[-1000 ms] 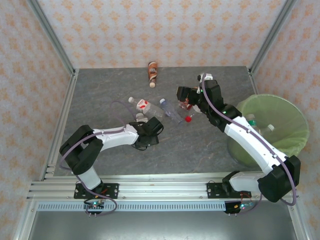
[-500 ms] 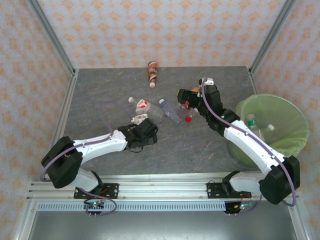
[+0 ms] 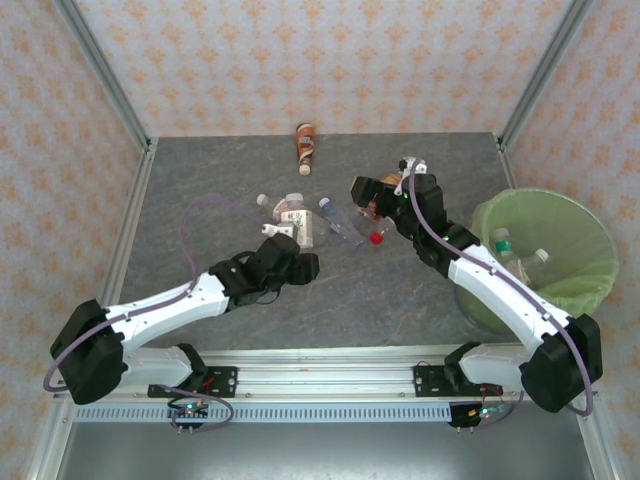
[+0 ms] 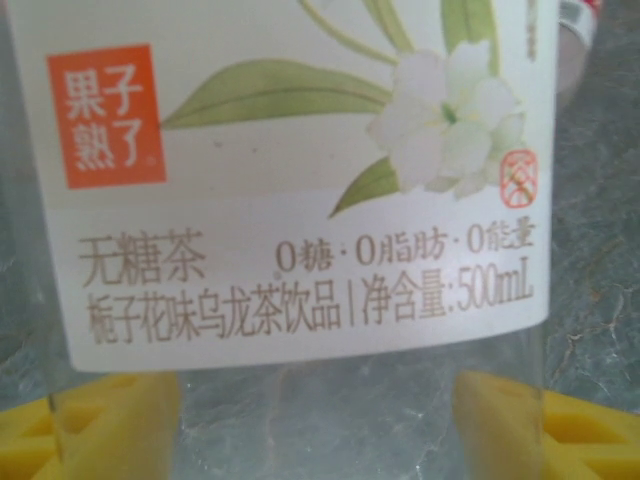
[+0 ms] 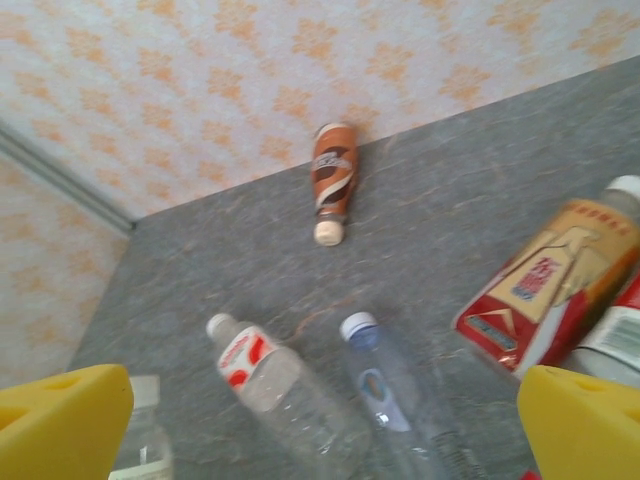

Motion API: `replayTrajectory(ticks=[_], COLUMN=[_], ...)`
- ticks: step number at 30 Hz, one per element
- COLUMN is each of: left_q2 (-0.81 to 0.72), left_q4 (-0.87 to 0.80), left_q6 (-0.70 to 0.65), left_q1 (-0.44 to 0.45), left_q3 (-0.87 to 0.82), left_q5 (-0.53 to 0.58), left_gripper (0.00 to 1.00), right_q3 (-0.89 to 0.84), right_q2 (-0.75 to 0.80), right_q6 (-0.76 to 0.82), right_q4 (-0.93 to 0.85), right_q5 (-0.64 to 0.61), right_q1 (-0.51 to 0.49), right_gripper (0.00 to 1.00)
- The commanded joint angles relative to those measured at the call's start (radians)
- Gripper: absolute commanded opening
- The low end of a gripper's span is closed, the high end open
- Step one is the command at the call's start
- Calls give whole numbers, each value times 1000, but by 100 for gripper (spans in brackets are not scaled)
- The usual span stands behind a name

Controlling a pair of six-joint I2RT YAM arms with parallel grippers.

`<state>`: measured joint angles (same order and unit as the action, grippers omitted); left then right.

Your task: Put the plastic bottles in the bin

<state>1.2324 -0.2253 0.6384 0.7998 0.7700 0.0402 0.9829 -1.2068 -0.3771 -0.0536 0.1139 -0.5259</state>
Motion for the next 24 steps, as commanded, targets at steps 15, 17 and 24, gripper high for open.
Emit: replayTrajectory(ticks=[15,17,24], left_q2=[-18,-7,47], left_q4=[145,164,128], left_q6=[-415,-430,-472], left_q1=[8,9,9], left_q3=[148,160,228], left_q5=[-41,-70,-138], left_gripper=[0,0,0], right_q3=[77,85,62], right_q2=[-62,-77,-98], right_q6=[-118,-136,-200], right_q4=[79,99,247], right_q5=[367,433,519], right_q1=[-5,-5,-5], right_gripper=[100,100,100])
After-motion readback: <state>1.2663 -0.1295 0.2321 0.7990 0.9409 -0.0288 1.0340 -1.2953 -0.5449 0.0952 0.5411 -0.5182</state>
